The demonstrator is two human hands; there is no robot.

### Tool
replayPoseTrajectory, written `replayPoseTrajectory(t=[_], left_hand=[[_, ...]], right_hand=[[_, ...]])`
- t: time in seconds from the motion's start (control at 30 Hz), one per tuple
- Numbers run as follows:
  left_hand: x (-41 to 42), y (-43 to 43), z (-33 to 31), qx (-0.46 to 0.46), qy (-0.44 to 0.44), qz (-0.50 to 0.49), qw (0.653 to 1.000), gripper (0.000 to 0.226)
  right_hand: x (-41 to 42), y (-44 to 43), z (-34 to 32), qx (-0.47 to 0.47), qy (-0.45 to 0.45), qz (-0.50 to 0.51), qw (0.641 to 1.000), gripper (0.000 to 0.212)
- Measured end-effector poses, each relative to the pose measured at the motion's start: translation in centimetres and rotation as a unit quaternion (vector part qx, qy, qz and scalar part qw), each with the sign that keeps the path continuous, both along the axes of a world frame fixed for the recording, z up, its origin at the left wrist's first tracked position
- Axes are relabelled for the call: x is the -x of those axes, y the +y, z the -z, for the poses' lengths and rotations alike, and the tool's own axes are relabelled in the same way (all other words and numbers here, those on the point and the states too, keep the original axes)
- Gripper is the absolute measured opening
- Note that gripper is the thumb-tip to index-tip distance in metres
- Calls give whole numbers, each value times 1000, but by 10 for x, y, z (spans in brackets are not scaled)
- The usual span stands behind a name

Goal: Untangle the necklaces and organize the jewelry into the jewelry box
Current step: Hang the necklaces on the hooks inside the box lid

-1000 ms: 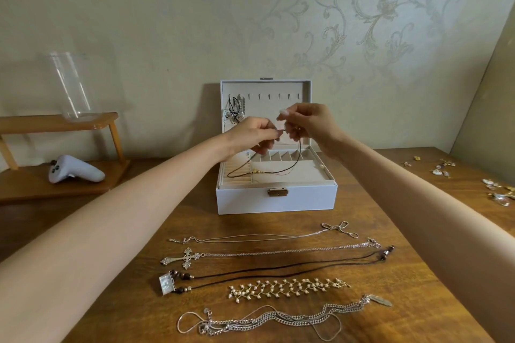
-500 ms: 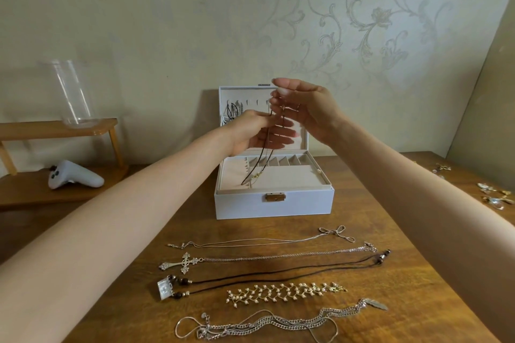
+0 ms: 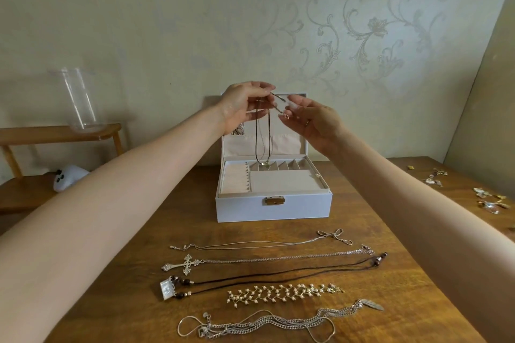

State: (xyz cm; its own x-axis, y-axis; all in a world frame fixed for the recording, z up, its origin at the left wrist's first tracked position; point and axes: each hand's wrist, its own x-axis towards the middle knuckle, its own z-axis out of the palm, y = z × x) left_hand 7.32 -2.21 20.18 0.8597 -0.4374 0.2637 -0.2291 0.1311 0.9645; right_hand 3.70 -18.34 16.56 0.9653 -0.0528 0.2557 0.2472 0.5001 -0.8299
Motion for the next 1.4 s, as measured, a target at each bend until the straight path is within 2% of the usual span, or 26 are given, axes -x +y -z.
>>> replayPoseTrajectory(t=[0.4,0.57,0.73,1.33,1.4], left_hand=[[6,5,-13,-15,-24,0,1000,11],[3,9,-13,-27,-27,-7,999,9],[2,11,-13,-36,-33,-17,999,9],[-1,12,-7,-46,-40,-9,998,12],[-3,11,-4,-56,-38,-14,998,12]], right_hand=[[8,7,46,33,83,0,996,15],[8,8,66,9,103,5,995,26],[11,10,77,72,90,19,993,14],[12,8,89,210,83,79,971,19],[9,8,90,263,75,129,953,14]])
